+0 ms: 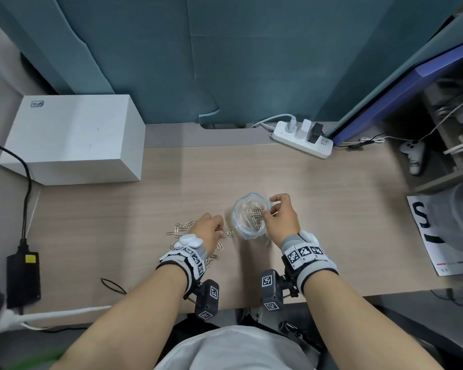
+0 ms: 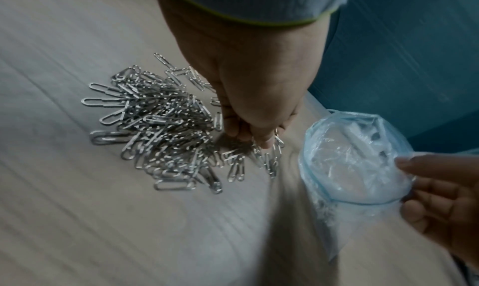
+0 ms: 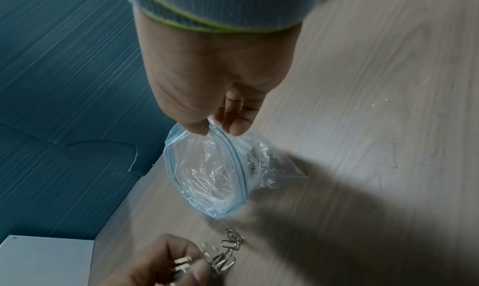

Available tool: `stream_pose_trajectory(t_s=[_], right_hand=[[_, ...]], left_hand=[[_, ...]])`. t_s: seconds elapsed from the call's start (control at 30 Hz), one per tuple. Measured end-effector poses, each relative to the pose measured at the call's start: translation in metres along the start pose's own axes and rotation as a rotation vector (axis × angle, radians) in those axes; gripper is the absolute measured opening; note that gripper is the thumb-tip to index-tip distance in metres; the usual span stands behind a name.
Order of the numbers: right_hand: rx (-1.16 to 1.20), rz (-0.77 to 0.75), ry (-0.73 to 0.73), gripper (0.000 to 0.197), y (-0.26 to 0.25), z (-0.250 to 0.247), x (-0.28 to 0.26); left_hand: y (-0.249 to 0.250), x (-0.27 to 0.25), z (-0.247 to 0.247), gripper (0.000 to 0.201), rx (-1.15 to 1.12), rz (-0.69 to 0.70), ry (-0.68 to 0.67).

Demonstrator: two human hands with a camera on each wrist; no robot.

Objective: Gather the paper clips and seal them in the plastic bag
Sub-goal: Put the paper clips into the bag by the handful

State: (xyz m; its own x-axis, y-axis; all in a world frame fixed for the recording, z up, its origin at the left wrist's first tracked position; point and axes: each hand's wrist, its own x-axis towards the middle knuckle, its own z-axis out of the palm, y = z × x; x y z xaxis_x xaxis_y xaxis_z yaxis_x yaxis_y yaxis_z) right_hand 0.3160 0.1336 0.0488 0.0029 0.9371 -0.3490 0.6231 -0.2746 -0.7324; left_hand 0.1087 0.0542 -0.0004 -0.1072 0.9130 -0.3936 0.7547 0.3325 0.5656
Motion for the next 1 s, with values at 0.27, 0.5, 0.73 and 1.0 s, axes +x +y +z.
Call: stream_pose_trajectory(t_s=[0.27,0.5,0.73,1.0], right_hand=[[-0.004,-0.007,0.016,0.03,-0.002,0.002,-0.003],[0.002,0.0,0.053,0.027,0.005,-0.008,-0.002],[0.005,0.002,0.053,0.027,0.011,-0.016,-0.005],[-0.035,-0.003,0.004,0.027,0.001,-0.008,-0.008]], left_hand=[[0.062,0.013,-0.01,0.015,-0.225,0.165,0.035],[0.042,0.013,-0.009,0.02,-0.18,0.106,0.154],[-0.005,0.004,0.009,0.033,0.325,0.362,-0.073],[-0.032,-0.013,-0.012,0.051,0.438,0.352,-0.173]])
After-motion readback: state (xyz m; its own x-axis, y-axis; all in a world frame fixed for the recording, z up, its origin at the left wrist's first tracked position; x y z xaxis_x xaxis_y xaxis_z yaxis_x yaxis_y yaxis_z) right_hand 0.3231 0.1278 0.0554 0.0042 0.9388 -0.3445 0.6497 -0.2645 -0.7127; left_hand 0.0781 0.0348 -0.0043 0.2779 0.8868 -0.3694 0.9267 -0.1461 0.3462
